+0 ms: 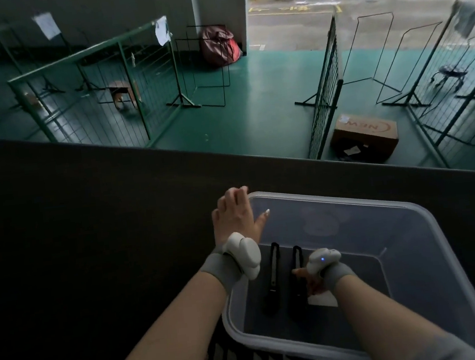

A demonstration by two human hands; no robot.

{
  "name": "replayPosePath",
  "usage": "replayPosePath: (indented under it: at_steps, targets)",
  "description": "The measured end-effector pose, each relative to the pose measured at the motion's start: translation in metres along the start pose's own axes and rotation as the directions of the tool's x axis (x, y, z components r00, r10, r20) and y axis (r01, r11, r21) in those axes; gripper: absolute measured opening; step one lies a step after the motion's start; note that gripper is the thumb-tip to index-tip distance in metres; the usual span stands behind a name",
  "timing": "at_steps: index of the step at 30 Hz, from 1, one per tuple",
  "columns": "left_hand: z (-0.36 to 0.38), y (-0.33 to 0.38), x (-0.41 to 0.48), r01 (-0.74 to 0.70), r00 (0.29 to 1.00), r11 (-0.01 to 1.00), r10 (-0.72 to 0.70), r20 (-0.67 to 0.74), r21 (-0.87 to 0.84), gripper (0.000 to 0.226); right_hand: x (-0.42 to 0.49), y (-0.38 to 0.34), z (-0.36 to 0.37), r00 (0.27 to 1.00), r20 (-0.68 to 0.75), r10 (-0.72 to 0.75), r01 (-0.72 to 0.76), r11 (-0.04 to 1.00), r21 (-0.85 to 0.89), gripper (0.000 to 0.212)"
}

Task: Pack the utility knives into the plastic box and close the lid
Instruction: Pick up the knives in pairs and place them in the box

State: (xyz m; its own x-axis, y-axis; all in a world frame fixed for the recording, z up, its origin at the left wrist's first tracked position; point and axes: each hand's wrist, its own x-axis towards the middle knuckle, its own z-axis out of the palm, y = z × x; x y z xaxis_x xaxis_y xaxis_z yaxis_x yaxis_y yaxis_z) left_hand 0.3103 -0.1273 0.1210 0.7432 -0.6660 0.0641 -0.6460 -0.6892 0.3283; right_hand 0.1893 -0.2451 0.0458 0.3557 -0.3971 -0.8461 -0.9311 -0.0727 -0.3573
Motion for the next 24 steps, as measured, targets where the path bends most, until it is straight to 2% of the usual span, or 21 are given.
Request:
replayPosePath:
  at_steps: [1, 3, 5, 8, 15, 18, 21, 24]
  targets:
    - [0.005, -0.006, -0.001, 0.050, 0.996, 0.999, -0.048, 0.079, -0.017, 0.070, 0.002, -0.001, 0.002, 1.000, -0.007, 0.000, 0.000, 1.000, 0.018, 0.044]
    - [0.014, -0.012, 0.000, 0.152, 0.974, 0.972, -0.117, 0.196, -0.177, 0.074, 0.005, -0.005, 0.004, 0.999, -0.029, -0.022, 0.023, 0.999, 0.041, 0.048]
    - [0.020, -0.016, 0.002, 0.204, 0.965, 0.924, -0.135, 0.224, -0.323, 0.071, 0.007, -0.010, 0.009, 1.000, 0.021, 0.016, -0.017, 0.997, 0.072, 0.051]
    - [0.019, -0.014, 0.004, 0.219, 0.966, 0.877, -0.134, 0.219, -0.427, 0.067, 0.011, -0.015, 0.013, 0.999, 0.026, 0.033, -0.035, 0.997, 0.068, 0.052]
    - [0.016, -0.013, 0.004, 0.240, 0.962, 0.804, -0.123, 0.243, -0.544, 0.063, 0.012, -0.030, 0.024, 0.998, 0.056, 0.005, -0.009, 0.998, 0.064, 0.050]
    - [0.016, -0.013, 0.003, 0.237, 0.965, 0.783, -0.120, 0.234, -0.576, 0.061, 0.012, -0.039, 0.028, 0.999, 0.021, -0.031, 0.032, 0.998, -0.060, 0.052]
    - [0.016, -0.013, 0.002, 0.242, 0.964, 0.772, -0.122, 0.237, -0.588, 0.059, 0.016, -0.043, 0.032, 0.996, -0.006, -0.088, 0.087, 0.988, -0.127, 0.046]
    - [0.016, -0.012, 0.003, 0.254, 0.960, 0.764, -0.125, 0.251, -0.593, 0.058, 0.021, -0.043, 0.033, 0.996, -0.025, -0.090, 0.088, 0.994, -0.071, 0.035]
